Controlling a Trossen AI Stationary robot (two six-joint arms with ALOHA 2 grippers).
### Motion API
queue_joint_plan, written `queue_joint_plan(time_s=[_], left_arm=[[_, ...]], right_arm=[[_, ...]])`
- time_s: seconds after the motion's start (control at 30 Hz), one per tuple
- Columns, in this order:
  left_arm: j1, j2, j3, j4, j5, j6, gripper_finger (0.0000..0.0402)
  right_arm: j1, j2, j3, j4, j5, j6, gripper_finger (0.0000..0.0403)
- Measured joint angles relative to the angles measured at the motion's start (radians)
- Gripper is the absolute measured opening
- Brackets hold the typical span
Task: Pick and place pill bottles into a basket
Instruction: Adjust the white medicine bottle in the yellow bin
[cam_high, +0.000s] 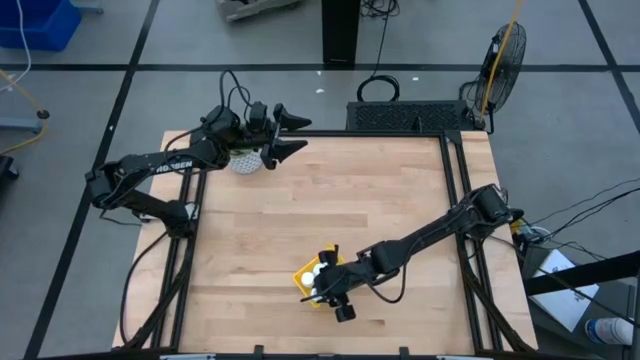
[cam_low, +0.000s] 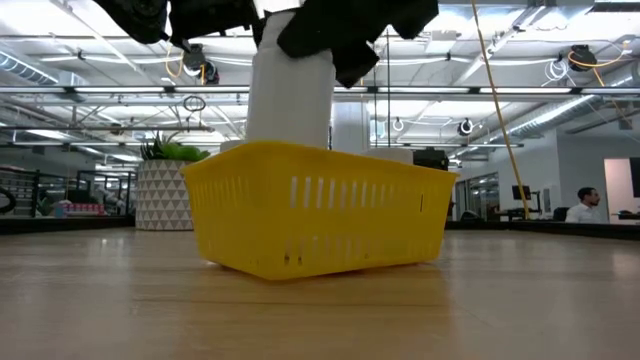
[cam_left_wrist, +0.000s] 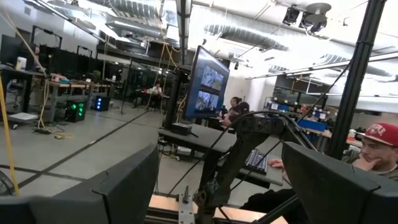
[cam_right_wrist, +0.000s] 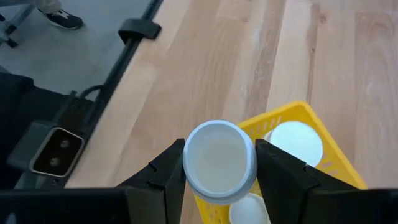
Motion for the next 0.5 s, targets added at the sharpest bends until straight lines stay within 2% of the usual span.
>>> queue_joint_plan(time_s=[0.5], left_arm=[[0.000, 0.000, 0.000, 0.000, 0.005, -0.003, 0.0344]], right_arm=[[0.004, 0.019, -0.023, 0.001, -0.025, 0.040, 0.0151]])
